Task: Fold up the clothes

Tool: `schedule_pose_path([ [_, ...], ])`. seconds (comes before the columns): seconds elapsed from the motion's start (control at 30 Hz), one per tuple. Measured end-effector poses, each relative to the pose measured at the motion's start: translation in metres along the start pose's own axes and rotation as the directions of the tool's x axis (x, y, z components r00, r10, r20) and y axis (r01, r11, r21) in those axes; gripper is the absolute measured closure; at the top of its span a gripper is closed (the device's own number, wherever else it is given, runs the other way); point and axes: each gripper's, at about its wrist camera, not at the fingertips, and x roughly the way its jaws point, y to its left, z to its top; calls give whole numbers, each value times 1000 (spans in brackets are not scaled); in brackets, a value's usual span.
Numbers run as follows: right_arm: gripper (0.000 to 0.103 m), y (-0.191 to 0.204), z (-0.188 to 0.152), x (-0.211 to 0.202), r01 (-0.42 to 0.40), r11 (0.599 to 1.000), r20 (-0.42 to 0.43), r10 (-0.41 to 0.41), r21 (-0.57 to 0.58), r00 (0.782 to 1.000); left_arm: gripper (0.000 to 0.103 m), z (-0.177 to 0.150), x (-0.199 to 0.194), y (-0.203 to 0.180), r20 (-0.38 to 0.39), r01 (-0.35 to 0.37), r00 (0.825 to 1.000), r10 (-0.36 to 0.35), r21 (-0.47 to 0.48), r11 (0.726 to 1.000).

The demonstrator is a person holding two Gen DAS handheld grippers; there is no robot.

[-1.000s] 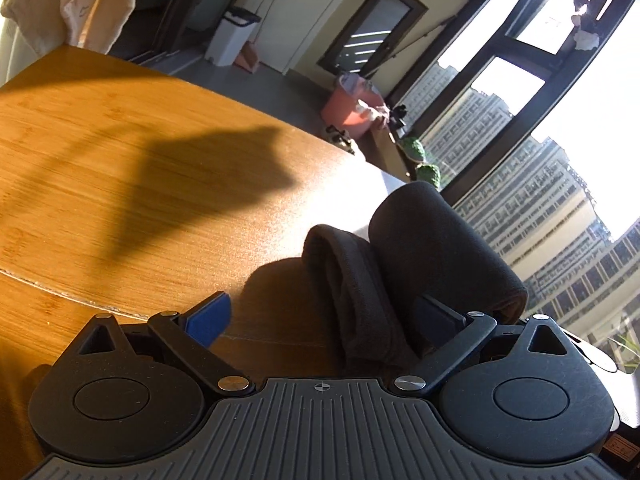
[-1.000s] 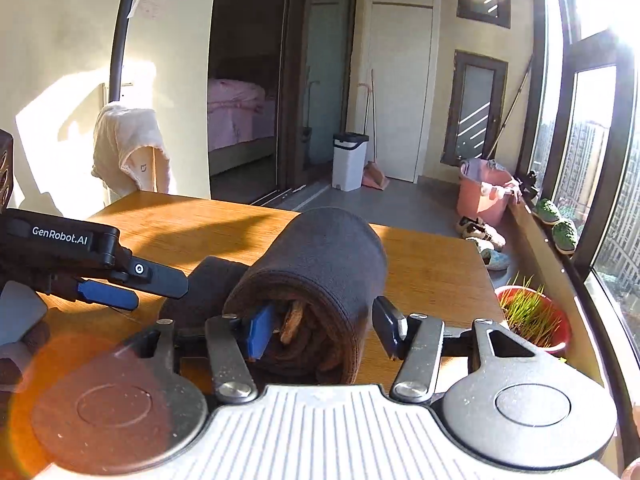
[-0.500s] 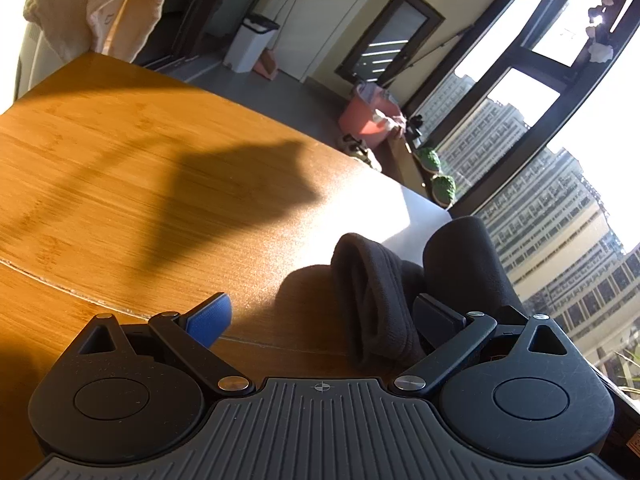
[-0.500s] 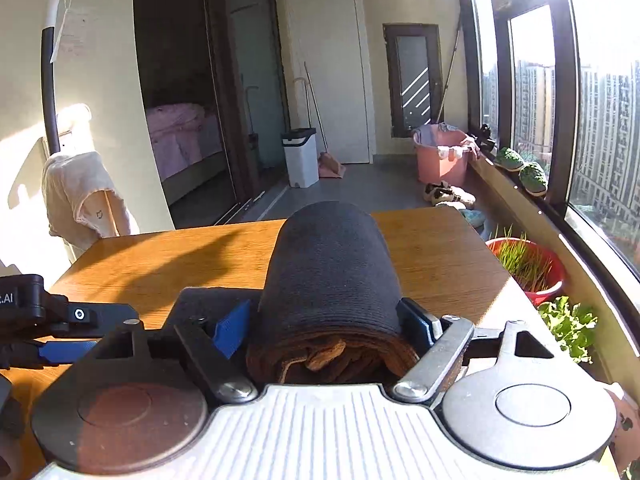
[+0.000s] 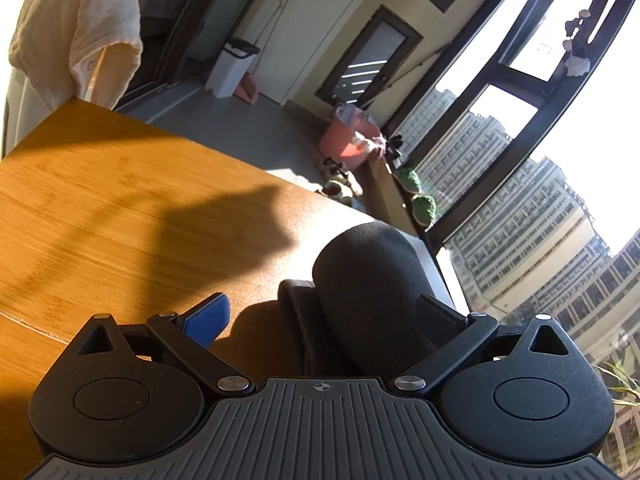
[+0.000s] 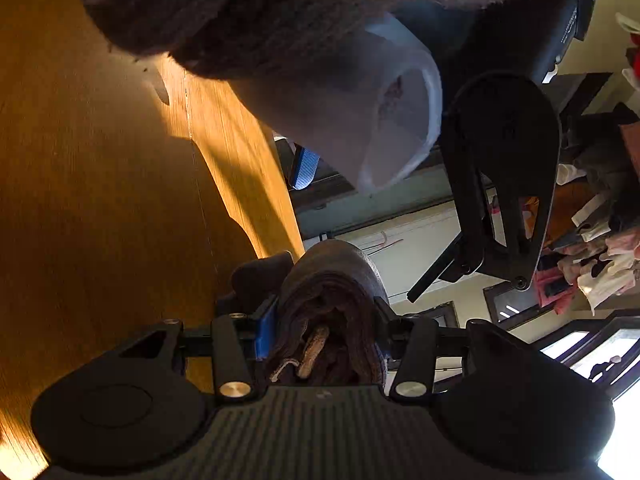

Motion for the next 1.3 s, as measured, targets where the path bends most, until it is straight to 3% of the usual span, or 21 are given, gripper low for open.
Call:
schedule_pose_path([
  [0.1, 45, -32, -2, 0, -110, 975, 4, 111, 196, 994, 1, 4, 9, -11, -8, -52, 999, 52, 81, 995],
  [0.17, 29, -55, -11, -1, -213, 919, 26, 216, 332, 976, 1, 3, 16, -13, -6, -120, 993, 122, 137, 983],
  [0.2, 29, -68, -17, -2, -273, 871, 51, 277, 408, 959, 0, 2, 19, -12, -6, -137, 990, 139, 156, 978],
  [0.33, 27, -122, -55, -2, -452, 570, 204, 445, 686, 872, 0, -6, 28, -13, 9, -197, 979, 202, 256, 946],
  [0.37, 26, -138, -71, 1, -463, 455, 252, 451, 761, 856, 0, -9, 29, -14, 9, -201, 979, 206, 266, 943],
  [0.4, 26, -149, -84, 4, -450, 365, 277, 437, 815, 856, 0, -9, 29, -14, 7, -199, 979, 204, 265, 944],
  [0.47, 26, -161, -110, 16, -370, 203, 275, 382, 906, 882, 0, -10, 28, -14, 7, -196, 979, 202, 265, 944],
  [0.53, 26, -159, -131, 39, -259, 81, 213, 370, 962, 904, 0, -10, 28, -13, 10, -194, 980, 199, 272, 942],
  [0.57, 26, -152, -135, 54, -225, 63, 180, 408, 972, 895, 0, -11, 29, -12, 11, -192, 980, 197, 272, 943],
  [0.63, 24, -126, -132, 72, -178, 117, 105, 459, 977, 882, 0, -11, 30, -8, 7, -185, 982, 190, 259, 948],
  [0.73, 20, -119, -135, 70, -155, 145, 77, 439, 977, 895, 0, -10, 29, -2, 8, -182, 983, 185, 236, 955],
  [0.9, 20, -121, -133, 50, -163, 159, 79, 436, 974, 896, 1, -13, 6, -10, 32, -111, 994, 107, 213, 971],
  [1.0, 18, -119, -136, 49, -173, 126, 99, 450, 977, 887, 0, -26, 10, -21, 60, -150, 989, 138, 298, 943],
  [1.07, 12, -117, -137, 49, -171, 129, 97, 449, 977, 889, 0, -30, 16, -21, 77, -178, 984, 162, 318, 931],
  [1.23, 4, -114, -135, 61, -185, 128, 109, 449, 974, 887, 0, -22, 24, -6, 69, -168, 985, 155, 269, 948],
  [1.3, 3, -114, -129, 66, -183, 169, 95, 428, 968, 899, 0, -18, 26, 0, 75, -174, 984, 160, 259, 950],
])
